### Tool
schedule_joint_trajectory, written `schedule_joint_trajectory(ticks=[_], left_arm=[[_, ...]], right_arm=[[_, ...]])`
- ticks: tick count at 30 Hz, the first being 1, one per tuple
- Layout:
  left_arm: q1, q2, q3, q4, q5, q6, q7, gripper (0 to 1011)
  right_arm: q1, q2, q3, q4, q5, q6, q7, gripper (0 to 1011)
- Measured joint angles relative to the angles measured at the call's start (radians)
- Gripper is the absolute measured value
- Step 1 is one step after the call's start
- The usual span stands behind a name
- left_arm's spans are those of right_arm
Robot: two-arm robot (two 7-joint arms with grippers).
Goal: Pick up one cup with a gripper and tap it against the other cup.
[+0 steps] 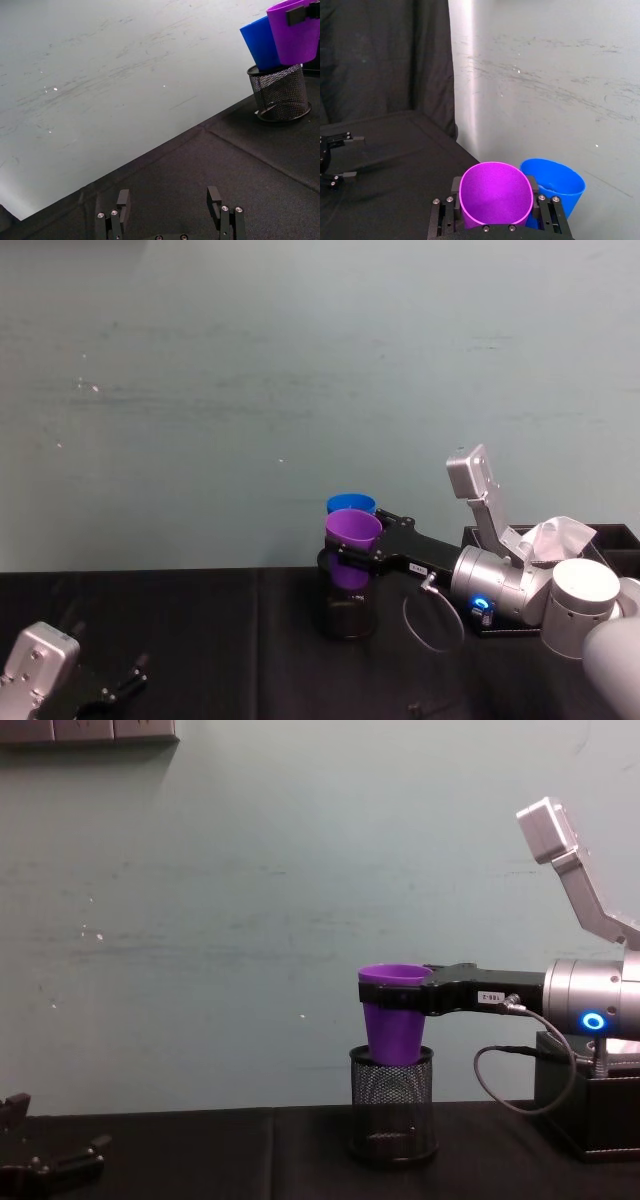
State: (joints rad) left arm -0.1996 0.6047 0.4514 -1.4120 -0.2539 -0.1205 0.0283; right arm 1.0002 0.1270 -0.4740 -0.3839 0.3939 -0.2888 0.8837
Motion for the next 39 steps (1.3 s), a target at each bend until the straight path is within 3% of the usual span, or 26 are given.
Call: schedule_joint_trajectory(ticks=[11,18,25,39], left_arm=[[0.0,0.0,0.0,0.0,0.0,0.0,0.0,1000],[0.0,0.0,0.0,0.0,0.0,0.0,0.0,1000],[0.0,0.0,0.0,0.0,0.0,0.0,0.0,1000],[0.0,0.0,0.0,0.0,0.0,0.0,0.0,1000]], right_arm=[[-0.033,0.015,0.018,-0.068,-0.021,0.023,0.004,754],[-0.142,0.069,0.021,-0.276,-0.016,0.116,-0.007,754],[-0.237,0.123,0.01,-0.446,0.011,0.175,-0.011,754],[-0.354,0.209,-0.008,-0.673,0.049,0.226,-0.034,754]])
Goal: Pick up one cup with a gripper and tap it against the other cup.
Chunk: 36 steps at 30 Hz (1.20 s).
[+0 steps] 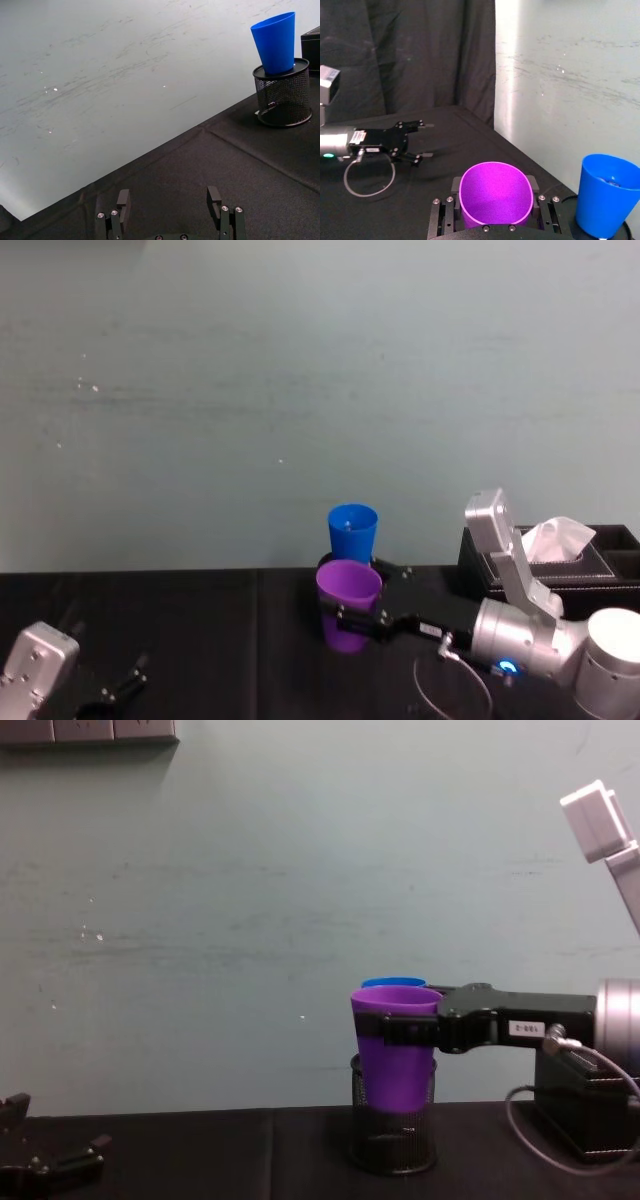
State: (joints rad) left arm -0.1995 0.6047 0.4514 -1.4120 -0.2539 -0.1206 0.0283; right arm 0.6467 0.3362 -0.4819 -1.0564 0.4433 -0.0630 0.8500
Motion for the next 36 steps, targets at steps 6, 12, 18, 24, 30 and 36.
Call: schedule_joint_trajectory(ticks=[6,12,18,24,30,36], left_arm=[[0.0,0.0,0.0,0.0,0.0,0.0,0.0,1000],[0.0,0.0,0.0,0.0,0.0,0.0,0.0,1000],[0.0,0.0,0.0,0.0,0.0,0.0,0.0,1000],[0.0,0.0,0.0,0.0,0.0,0.0,0.0,1000],[0.0,0.0,0.0,0.0,0.0,0.0,0.0,1000],[0.0,0.0,0.0,0.0,0.0,0.0,0.0,1000]], right_arm=[[-0.05,0.04,-0.012,-0.078,0.011,0.004,-0.006,754],[-0.098,0.081,-0.021,-0.141,0.017,0.002,-0.017,754],[-0.138,0.111,-0.028,-0.173,0.03,-0.014,-0.021,754],[-0.157,0.124,-0.046,-0.156,0.037,-0.072,-0.001,754],[-0.157,0.125,-0.068,-0.122,0.022,-0.133,0.001,754],[-0.155,0.106,-0.076,-0.067,0.021,-0.192,0.01,754]])
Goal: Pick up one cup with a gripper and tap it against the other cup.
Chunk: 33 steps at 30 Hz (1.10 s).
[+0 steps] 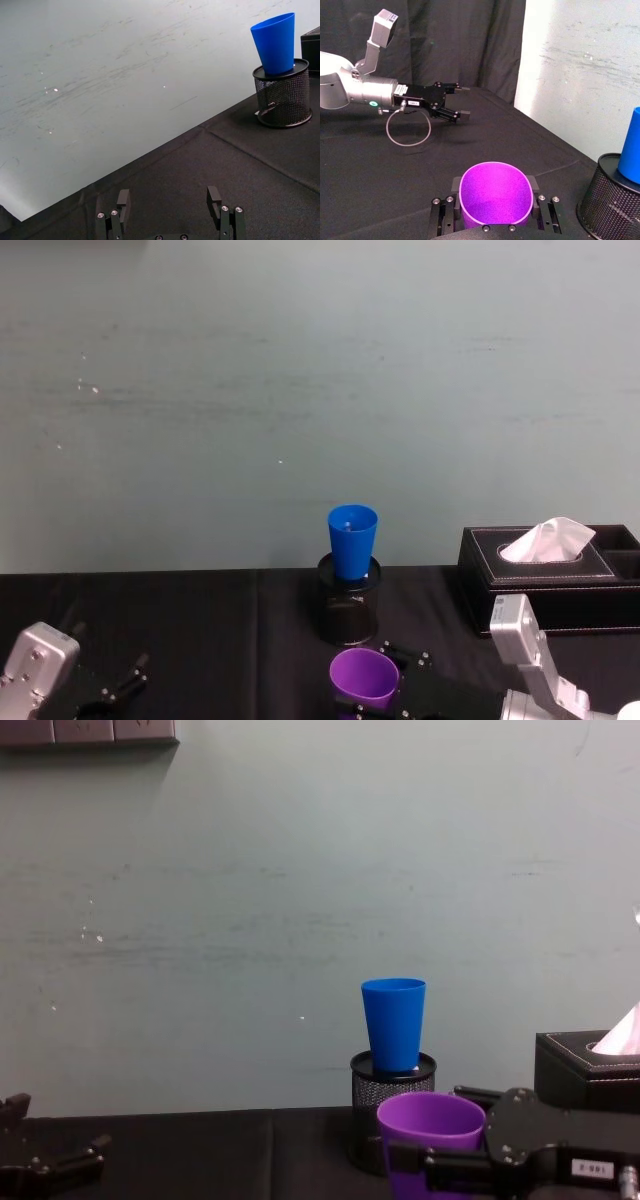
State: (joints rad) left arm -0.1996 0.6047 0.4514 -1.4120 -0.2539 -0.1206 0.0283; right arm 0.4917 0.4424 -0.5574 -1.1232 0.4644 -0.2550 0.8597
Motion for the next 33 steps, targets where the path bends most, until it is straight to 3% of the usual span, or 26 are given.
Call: schedule_joint_trajectory(ticks=[14,33], left_arm=[[0.0,0.0,0.0,0.0,0.0,0.0,0.0,1000],[0.0,0.0,0.0,0.0,0.0,0.0,0.0,1000]], right_arm=[[0.016,-0.053,-0.002,0.136,-0.001,-0.081,0.023,754],[0.023,-0.079,0.007,0.194,-0.015,-0.087,0.032,754]])
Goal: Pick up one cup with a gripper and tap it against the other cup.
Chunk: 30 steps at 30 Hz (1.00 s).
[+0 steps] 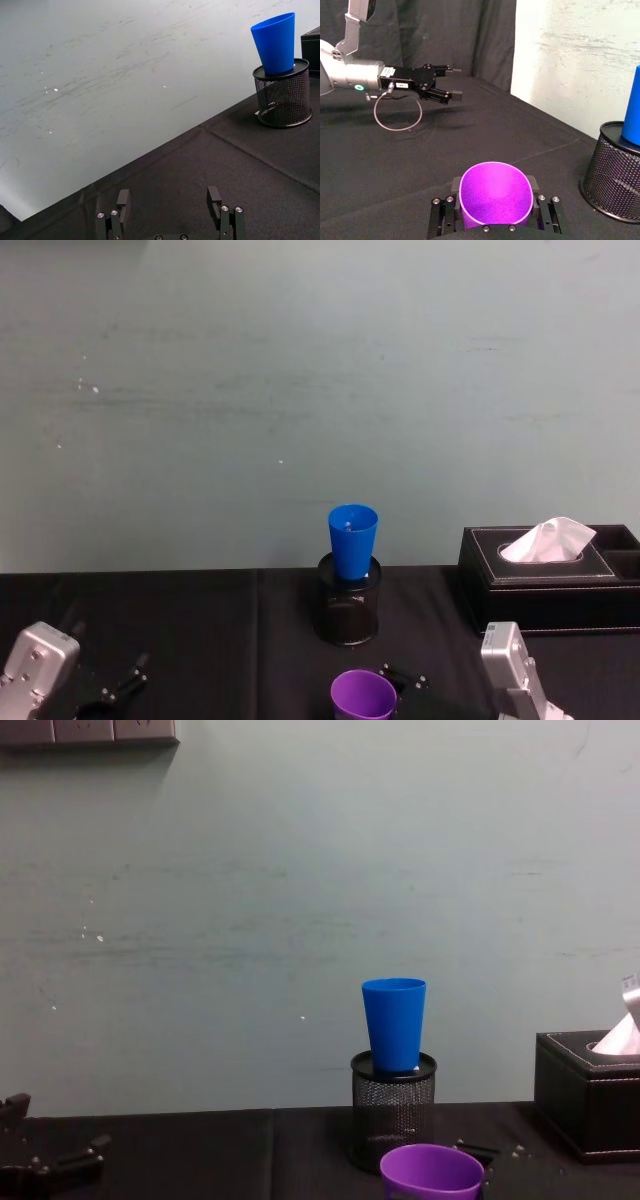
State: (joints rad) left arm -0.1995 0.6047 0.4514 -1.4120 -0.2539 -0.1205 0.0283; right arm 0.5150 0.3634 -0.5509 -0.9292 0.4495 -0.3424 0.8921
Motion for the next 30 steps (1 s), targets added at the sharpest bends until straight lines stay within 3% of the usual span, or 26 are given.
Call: schedule_joint_trajectory(ticks=[25,30], left_arm=[[0.0,0.0,0.0,0.0,0.0,0.0,0.0,1000],[0.0,0.0,0.0,0.0,0.0,0.0,0.0,1000]], right_arm=[[-0.001,-0.008,0.004,0.021,-0.004,0.011,0.003,756],[-0.001,-0.008,0.004,0.019,-0.004,0.011,0.003,892]])
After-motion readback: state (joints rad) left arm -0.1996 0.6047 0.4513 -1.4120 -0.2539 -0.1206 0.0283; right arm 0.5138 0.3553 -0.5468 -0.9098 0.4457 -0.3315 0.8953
